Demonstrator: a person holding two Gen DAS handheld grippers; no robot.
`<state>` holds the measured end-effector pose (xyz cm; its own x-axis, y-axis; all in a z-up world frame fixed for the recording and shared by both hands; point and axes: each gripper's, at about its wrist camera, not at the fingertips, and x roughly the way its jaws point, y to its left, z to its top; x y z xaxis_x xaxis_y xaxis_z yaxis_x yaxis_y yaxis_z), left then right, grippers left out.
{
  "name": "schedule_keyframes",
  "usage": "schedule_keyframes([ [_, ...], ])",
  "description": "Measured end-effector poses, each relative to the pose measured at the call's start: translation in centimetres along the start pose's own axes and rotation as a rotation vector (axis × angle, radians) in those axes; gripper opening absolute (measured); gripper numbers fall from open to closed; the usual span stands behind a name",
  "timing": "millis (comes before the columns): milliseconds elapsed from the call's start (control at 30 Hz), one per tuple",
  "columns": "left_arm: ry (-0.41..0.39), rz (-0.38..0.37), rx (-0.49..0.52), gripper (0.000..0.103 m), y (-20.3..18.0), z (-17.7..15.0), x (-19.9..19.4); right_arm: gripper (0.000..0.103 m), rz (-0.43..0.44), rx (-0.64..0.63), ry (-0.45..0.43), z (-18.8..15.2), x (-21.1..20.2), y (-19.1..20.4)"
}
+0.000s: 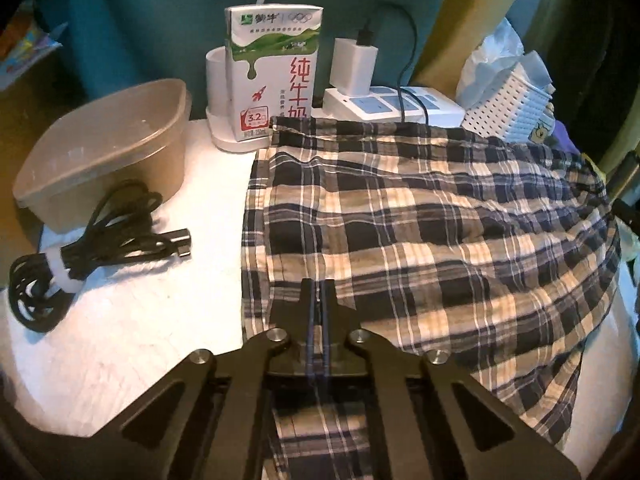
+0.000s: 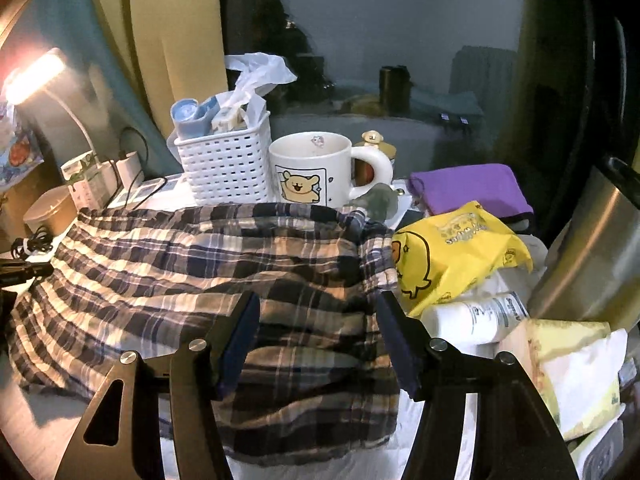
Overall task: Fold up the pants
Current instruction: 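Open both grippers and release the folded plaid pants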
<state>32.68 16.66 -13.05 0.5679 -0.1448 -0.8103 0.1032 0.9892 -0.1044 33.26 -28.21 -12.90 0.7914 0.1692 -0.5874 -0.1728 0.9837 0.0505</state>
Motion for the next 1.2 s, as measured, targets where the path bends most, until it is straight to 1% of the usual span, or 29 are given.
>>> schedule_keyframes([
  [67, -0.013, 0.019, 0.018, 0.000, -0.4, -0.9, -0.8, 0.063, 0.008, 0.001, -0.004, -0.1, -0.3, 0.1],
  [233, -0.020, 0.044, 0.003, 0.000, -0.8, -2.0, -1.2, 0.063, 0.028, -0.004, -0.002, -0.4, -0.8, 0.8],
  [400, -0.005, 0.046, -0.079, 0.000, 0.1, -3.2, -2.6, 0.063, 0.045, -0.016, -0.007, -0.6, -1.3, 1.8],
  [533, -0.013, 0.095, -0.087, 0.001, 0.0, -5.1, -4.7, 0.063, 0.050, -0.010, -0.009, -0.9, -1.6, 1.9],
  [567, -0.011, 0.103, -0.086, 0.006, -0.1, -5.5, -5.0, 0.063, 0.052, -0.006, -0.006, -1.0, -1.6, 1.9],
  [600, -0.010, 0.106, -0.087, 0.022, -0.2, -6.0, -5.5, 0.063, 0.053, -0.001, -0.001, -1.1, -1.6, 1.9],
  [633, -0.011, 0.103, -0.093, 0.033, -0.2, -6.4, -5.7, 0.063, 0.054, 0.002, 0.005, -1.2, -1.6, 1.9],
  [667, -0.016, 0.096, -0.105, 0.050, -0.2, -6.8, -6.0, 0.063, 0.056, 0.002, 0.011, -1.4, -1.6, 1.9],
  [700, -0.027, 0.085, -0.122, 0.052, -0.2, -7.4, -6.5, 0.063, 0.057, -0.001, 0.014, -1.5, -1.6, 2.0],
  [833, -0.031, 0.070, -0.145, 0.052, -0.6, -8.6, -7.0, 0.065, 0.056, -0.015, 0.025, -1.9, -1.9, 2.4],
  [967, -0.032, 0.057, -0.153, 0.052, -0.8, -9.5, -7.1, 0.065, 0.065, -0.025, 0.028, -2.2, -2.3, 2.6],
  [1067, -0.067, 0.051, -0.124, 0.052, -1.5, -9.5, -7.6, 0.065, 0.065, -0.033, 0.030, -2.4, -2.6, 2.9],
  [1133, -0.074, 0.050, -0.094, 0.051, -2.0, -9.5, -7.7, 0.065, 0.067, -0.036, 0.030, -2.6, -2.8, 3.0],
  [1167, -0.080, 0.046, -0.084, 0.038, -2.2, -9.5, -7.7, 0.065, 0.066, -0.036, 0.030, -2.7, -2.9, 3.1],
  [1200, -0.077, 0.041, -0.078, 0.021, -2.4, -9.6, -7.6, 0.065, 0.066, -0.036, 0.030, -2.8, -3.0, 3.0],
])
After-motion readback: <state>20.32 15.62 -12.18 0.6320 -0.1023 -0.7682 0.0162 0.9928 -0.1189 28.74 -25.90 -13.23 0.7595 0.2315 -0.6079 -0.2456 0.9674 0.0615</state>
